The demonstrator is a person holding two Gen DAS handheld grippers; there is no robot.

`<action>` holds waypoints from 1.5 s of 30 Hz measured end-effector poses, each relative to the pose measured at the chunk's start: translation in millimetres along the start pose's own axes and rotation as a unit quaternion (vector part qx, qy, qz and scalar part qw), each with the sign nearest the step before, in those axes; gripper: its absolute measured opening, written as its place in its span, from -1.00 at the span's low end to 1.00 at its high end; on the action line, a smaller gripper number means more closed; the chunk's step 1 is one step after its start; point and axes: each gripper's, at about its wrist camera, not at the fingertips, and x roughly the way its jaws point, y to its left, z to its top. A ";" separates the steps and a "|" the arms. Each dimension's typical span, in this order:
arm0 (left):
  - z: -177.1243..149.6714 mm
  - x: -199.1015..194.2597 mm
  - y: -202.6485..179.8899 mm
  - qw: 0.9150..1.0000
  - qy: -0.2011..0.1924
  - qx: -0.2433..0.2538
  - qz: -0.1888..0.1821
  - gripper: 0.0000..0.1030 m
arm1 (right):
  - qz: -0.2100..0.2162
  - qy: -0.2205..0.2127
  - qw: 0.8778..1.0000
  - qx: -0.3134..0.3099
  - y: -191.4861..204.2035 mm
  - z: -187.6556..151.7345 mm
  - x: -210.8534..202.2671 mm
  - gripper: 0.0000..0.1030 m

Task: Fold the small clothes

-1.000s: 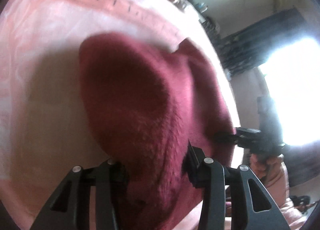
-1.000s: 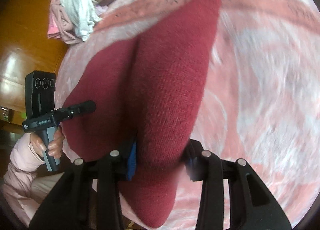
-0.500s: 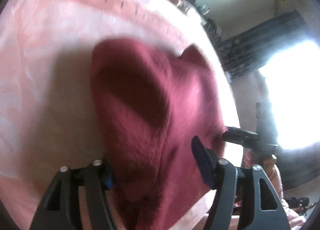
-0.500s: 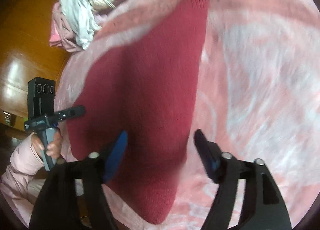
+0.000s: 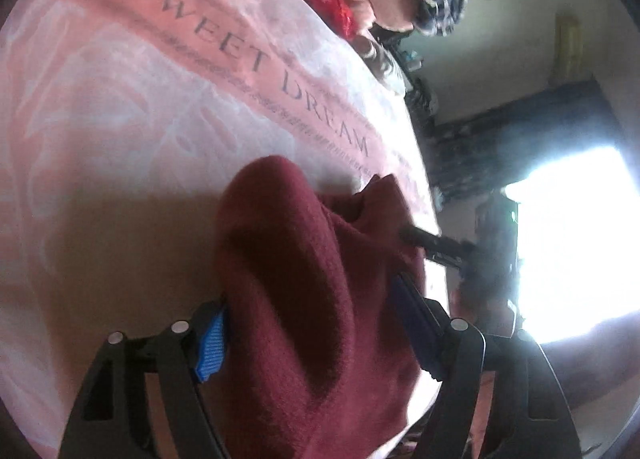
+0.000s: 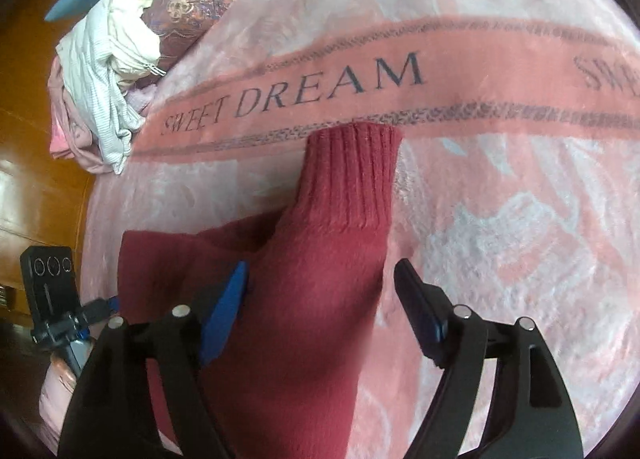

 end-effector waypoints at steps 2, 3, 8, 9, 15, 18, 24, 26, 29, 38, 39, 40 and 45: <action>6.2 13.6 -0.2 1.000 0.015 0.004 0.002 0.46 | 0.016 0.003 1.000 0.008 -2.3 4.2 9.0 -0.05; 8.6 24.0 0.9 1.000 0.027 0.003 0.003 0.46 | 0.026 0.002 1.000 0.009 -3.9 3.6 9.9 -0.37; 17.8 32.9 8.5 1.000 -0.005 0.001 0.010 -0.40 | 0.102 -0.074 0.992 -0.025 -3.2 -9.0 -23.2 -0.75; 13.3 21.9 6.2 0.999 -0.041 0.023 -0.002 -0.51 | 0.126 -0.101 0.986 -0.035 -6.7 -15.2 -31.9 -0.75; -7.9 18.3 6.3 0.992 -0.072 0.090 0.050 -0.56 | 0.092 -0.076 0.992 0.031 -39.9 -19.6 1.8 -0.56; -4.2 38.1 19.5 0.994 -0.050 0.065 0.078 -0.45 | 0.061 -0.054 0.996 0.034 -34.1 -15.0 9.9 -0.38; 8.5 31.1 22.4 0.996 -0.024 0.030 0.081 -0.09 | 0.030 -0.040 0.998 0.047 -33.7 -19.9 -11.4 0.06; 6.4 20.6 16.7 0.995 -0.029 0.034 0.091 0.02 | 0.031 -0.041 0.998 0.040 -30.1 -26.9 -26.7 0.22; -4.7 0.8 5.6 0.995 -0.040 0.037 0.085 0.28 | 0.034 -0.032 0.999 0.020 -22.1 -42.9 -46.3 0.31; 14.8 16.6 -7.6 0.989 -0.055 0.062 0.118 0.39 | 0.068 0.017 0.997 0.037 -14.2 -60.6 -23.8 -0.06; 24.3 22.6 -5.4 0.991 -0.050 0.058 0.113 0.37 | 0.066 0.015 0.997 0.025 -10.7 -60.1 -24.4 -0.13; 31.6 30.1 -3.0 0.992 -0.041 0.052 0.103 0.26 | 0.062 0.012 0.998 0.015 -7.9 -60.2 -24.5 -0.19; 33.0 47.3 7.5 0.994 -0.018 0.053 0.099 -0.53 | 0.065 -0.001 0.998 0.001 -5.6 -63.6 -26.7 -0.27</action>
